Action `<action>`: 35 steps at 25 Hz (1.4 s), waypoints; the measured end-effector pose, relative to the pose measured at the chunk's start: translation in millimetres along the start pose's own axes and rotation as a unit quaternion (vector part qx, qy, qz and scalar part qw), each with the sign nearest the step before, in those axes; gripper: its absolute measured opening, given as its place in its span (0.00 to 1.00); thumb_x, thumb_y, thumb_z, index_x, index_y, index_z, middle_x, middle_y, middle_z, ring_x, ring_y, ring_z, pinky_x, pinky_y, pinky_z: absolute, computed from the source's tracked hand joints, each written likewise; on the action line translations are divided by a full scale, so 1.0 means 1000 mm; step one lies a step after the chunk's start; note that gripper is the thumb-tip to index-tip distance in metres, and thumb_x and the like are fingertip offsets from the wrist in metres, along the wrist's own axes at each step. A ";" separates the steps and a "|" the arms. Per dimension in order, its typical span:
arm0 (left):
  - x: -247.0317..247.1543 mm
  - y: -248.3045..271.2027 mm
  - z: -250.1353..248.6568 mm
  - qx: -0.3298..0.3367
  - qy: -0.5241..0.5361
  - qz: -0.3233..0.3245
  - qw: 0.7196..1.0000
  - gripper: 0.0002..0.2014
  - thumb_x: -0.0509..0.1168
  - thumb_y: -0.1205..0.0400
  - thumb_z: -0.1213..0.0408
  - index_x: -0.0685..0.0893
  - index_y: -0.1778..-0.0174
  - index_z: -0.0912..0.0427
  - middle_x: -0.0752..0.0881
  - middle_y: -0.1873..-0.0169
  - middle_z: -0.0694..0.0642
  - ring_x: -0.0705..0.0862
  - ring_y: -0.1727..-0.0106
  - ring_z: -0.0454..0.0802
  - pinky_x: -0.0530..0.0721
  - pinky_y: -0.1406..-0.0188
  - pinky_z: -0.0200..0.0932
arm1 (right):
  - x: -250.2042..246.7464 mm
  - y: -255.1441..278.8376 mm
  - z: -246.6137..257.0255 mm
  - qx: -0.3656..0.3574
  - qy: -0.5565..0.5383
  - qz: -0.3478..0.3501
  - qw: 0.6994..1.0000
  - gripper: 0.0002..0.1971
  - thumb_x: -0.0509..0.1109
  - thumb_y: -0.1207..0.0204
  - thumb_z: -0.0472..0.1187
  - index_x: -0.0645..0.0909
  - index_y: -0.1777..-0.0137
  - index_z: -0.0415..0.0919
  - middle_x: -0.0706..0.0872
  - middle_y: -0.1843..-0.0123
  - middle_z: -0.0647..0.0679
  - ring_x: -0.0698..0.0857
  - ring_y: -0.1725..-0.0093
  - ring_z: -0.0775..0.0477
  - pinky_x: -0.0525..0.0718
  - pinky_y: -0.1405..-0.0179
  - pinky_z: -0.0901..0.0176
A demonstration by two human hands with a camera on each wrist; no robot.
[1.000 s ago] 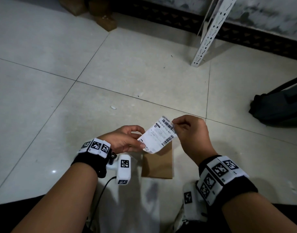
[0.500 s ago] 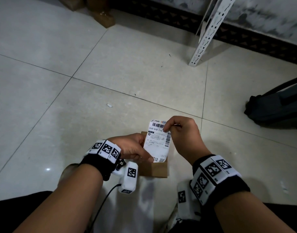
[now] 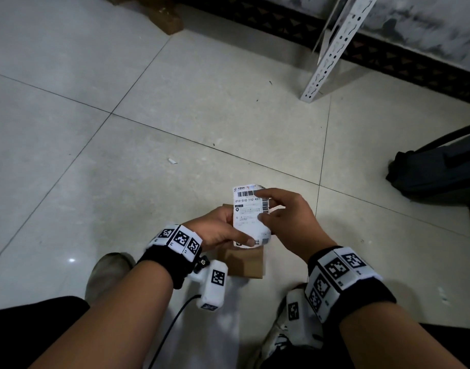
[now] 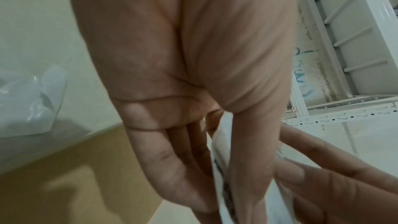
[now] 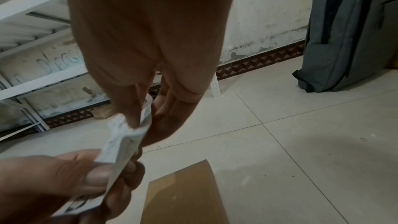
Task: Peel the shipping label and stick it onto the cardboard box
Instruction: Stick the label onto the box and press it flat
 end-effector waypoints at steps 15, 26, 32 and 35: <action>-0.025 -0.010 0.048 -0.090 0.061 -0.159 0.981 0.07 0.73 0.24 0.80 0.88 0.52 0.70 0.89 0.42 0.74 0.87 0.45 0.65 0.88 0.47 0.48 | 0.044 0.013 -0.055 0.073 0.043 -0.016 0.996 0.33 0.79 0.37 0.25 0.82 0.30 0.44 0.92 0.41 0.46 0.88 0.59 0.64 0.85 0.66 0.78; -0.030 -0.009 0.053 -0.119 -0.060 -0.232 0.964 0.04 0.77 0.25 0.72 0.88 0.63 0.64 0.84 0.83 0.54 0.76 0.89 0.44 0.74 0.86 0.31 | 0.061 0.017 -0.076 0.067 0.106 -0.006 0.992 0.34 0.81 0.39 0.30 0.81 0.29 0.37 0.90 0.38 0.41 0.90 0.43 0.44 0.87 0.40 0.59; -0.031 -0.012 0.044 -0.093 -0.177 -0.261 0.944 0.06 0.78 0.26 0.71 0.92 0.57 0.70 0.86 0.83 0.50 0.72 0.91 0.36 0.65 0.88 0.25 | 0.064 0.021 -0.073 0.022 0.094 -0.032 0.995 0.29 0.78 0.40 0.27 0.84 0.35 0.36 0.86 0.43 0.39 0.88 0.44 0.36 0.87 0.39 0.42; -0.032 -0.009 0.046 -0.114 -0.161 -0.241 0.950 0.10 0.76 0.24 0.69 0.91 0.54 0.75 0.92 0.64 0.68 0.75 0.85 0.43 0.66 0.87 0.27 | 0.064 0.022 -0.071 0.009 0.096 -0.024 0.995 0.27 0.76 0.39 0.25 0.85 0.37 0.35 0.84 0.45 0.42 0.88 0.42 0.36 0.87 0.38 0.42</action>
Point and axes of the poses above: each hand's wrist, its own y-axis away from the middle knuckle, its own x-axis out of the palm, z = x × y, the point moved 1 cm from there along -y, towards the middle knuckle
